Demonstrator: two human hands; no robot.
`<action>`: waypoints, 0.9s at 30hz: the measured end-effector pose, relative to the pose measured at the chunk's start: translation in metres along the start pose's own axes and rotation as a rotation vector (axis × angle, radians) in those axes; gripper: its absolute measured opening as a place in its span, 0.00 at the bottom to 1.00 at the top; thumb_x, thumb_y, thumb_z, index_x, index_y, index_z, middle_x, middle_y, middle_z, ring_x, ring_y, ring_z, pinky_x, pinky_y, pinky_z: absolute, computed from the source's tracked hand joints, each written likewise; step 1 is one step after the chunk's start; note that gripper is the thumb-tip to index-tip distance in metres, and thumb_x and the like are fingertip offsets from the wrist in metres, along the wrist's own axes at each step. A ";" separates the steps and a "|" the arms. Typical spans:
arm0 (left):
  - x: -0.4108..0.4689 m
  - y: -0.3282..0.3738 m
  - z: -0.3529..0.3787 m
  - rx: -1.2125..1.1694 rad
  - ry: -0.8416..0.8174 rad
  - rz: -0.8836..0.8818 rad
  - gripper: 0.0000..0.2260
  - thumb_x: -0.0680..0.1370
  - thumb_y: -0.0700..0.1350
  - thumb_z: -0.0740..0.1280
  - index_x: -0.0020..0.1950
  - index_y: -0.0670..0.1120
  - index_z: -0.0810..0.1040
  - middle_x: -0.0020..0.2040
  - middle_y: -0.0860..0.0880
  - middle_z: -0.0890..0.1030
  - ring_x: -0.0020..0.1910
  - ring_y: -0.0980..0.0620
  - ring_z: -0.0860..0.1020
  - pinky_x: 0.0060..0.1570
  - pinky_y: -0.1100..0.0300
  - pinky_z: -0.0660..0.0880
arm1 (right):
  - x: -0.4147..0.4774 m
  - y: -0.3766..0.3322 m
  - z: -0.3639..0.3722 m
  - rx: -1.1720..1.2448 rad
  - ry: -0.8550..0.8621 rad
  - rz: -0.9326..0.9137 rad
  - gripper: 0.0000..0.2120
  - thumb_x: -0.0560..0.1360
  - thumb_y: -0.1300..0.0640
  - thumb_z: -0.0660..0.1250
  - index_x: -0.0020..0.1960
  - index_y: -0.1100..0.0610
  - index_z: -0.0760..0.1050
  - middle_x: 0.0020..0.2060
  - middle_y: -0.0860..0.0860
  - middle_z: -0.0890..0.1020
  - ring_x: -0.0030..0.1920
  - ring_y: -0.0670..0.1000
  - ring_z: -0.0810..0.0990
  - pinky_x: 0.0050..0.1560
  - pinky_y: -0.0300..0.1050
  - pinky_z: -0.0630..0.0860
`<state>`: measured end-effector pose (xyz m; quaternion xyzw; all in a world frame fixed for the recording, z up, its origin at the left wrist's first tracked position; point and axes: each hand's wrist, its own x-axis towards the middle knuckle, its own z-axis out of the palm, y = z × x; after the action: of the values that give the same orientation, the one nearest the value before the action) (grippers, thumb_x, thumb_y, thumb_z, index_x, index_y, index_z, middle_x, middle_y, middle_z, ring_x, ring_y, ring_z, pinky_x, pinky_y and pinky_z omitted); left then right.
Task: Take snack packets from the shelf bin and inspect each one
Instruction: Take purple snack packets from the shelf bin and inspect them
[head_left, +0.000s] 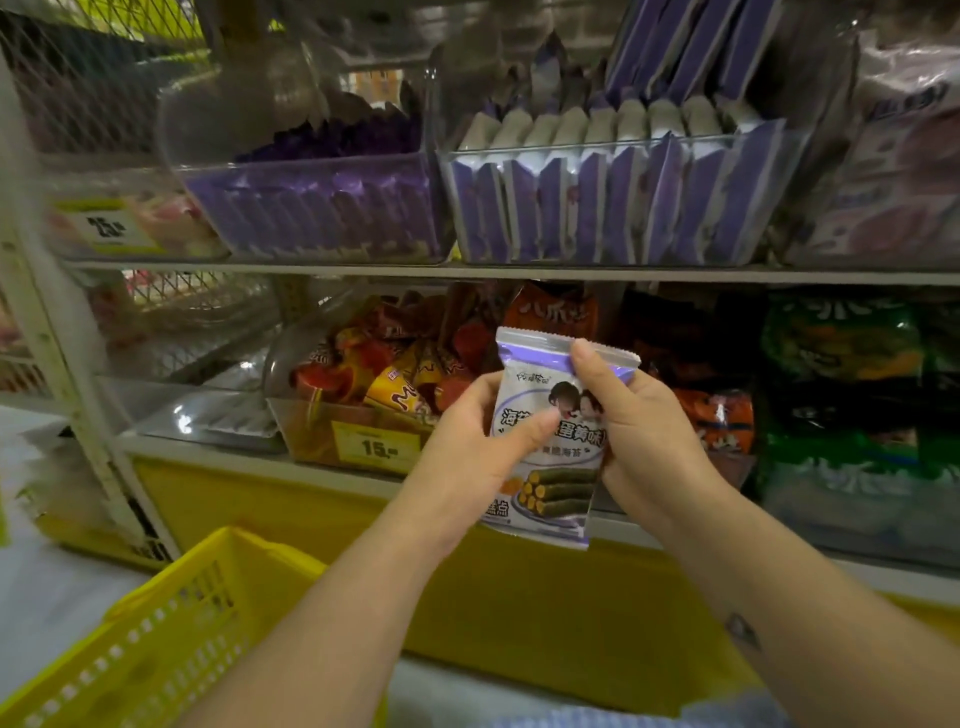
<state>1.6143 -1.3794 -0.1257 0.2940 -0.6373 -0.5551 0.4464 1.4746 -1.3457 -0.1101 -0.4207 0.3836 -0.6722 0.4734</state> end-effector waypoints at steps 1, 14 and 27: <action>0.000 0.000 0.001 -0.053 0.031 -0.002 0.20 0.68 0.54 0.74 0.58 0.51 0.77 0.52 0.49 0.85 0.51 0.48 0.84 0.53 0.47 0.80 | 0.000 0.001 -0.001 -0.020 0.008 -0.002 0.17 0.70 0.47 0.69 0.48 0.60 0.84 0.45 0.63 0.85 0.46 0.62 0.85 0.46 0.55 0.83; -0.009 0.011 -0.011 -0.265 0.280 -0.050 0.05 0.78 0.44 0.67 0.43 0.46 0.80 0.36 0.49 0.85 0.34 0.55 0.83 0.30 0.60 0.78 | -0.009 0.001 -0.002 -0.072 -0.166 0.071 0.19 0.74 0.44 0.61 0.51 0.55 0.84 0.49 0.60 0.85 0.51 0.57 0.85 0.47 0.51 0.83; -0.013 0.016 -0.012 -0.401 0.335 -0.136 0.08 0.79 0.45 0.66 0.44 0.42 0.79 0.36 0.46 0.85 0.32 0.53 0.83 0.29 0.60 0.78 | -0.007 0.002 -0.005 -0.219 -0.229 0.183 0.18 0.79 0.44 0.58 0.55 0.54 0.81 0.50 0.55 0.86 0.52 0.54 0.84 0.48 0.48 0.81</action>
<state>1.6327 -1.3703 -0.1132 0.3296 -0.4109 -0.6425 0.5565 1.4719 -1.3384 -0.1154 -0.5068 0.4348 -0.5282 0.5245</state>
